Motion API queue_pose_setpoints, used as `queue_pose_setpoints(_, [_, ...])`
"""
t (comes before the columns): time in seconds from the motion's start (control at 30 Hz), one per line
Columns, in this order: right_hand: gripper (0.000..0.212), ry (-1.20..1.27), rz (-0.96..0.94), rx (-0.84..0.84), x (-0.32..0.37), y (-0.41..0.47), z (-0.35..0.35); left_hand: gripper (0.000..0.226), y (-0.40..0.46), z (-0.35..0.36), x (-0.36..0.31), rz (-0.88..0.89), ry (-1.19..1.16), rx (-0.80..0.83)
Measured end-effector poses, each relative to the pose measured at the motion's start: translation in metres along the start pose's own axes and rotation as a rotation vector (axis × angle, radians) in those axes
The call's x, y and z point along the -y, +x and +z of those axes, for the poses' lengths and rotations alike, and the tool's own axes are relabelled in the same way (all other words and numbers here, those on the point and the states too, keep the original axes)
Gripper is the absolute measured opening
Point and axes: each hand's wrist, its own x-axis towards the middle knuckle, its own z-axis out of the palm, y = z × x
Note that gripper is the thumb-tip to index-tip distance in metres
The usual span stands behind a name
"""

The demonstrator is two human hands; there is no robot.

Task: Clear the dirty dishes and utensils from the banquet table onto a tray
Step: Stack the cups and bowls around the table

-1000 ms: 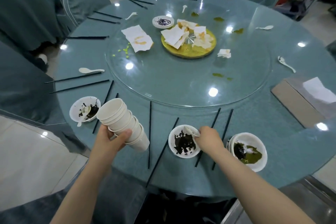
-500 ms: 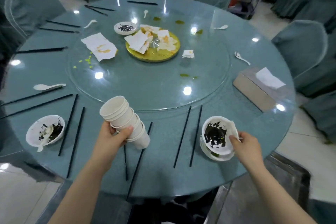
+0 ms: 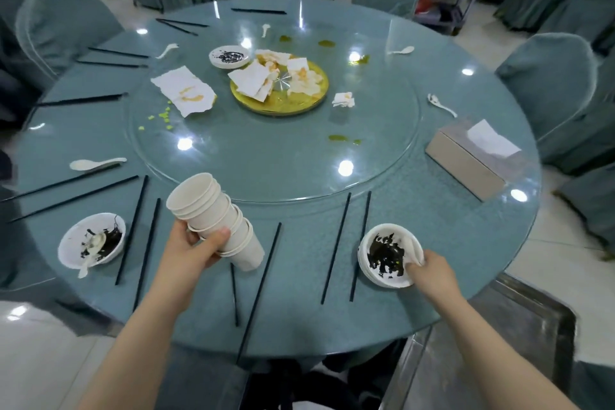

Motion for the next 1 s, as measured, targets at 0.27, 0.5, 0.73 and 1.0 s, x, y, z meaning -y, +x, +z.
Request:
queue_pose_setpoints(0.27, [0.015,0.116,-0.276,0.096,0.088,-0.023,0.029,0.038,-0.024,-0.063,-0.014,0.07,-0.058,-0.185])
queue_pose_setpoints(0.5, [0.016,0.03,-0.462,0.301,0.169,-0.048,0.092,0.038,-0.06,-0.135,-0.021,0.116,-0.105,-0.391])
queue_pose_setpoints(0.73, [0.017,-0.053,-0.503,0.422,0.221,-0.063,0.161,0.049,-0.095,-0.19,-0.016,0.131,-0.104,-0.529])
queue_pose_setpoints(1.0, [0.01,-0.112,-0.546,0.487,0.261,-0.057,0.213,0.042,-0.109,-0.211,-0.008,0.111,-0.102,-0.743])
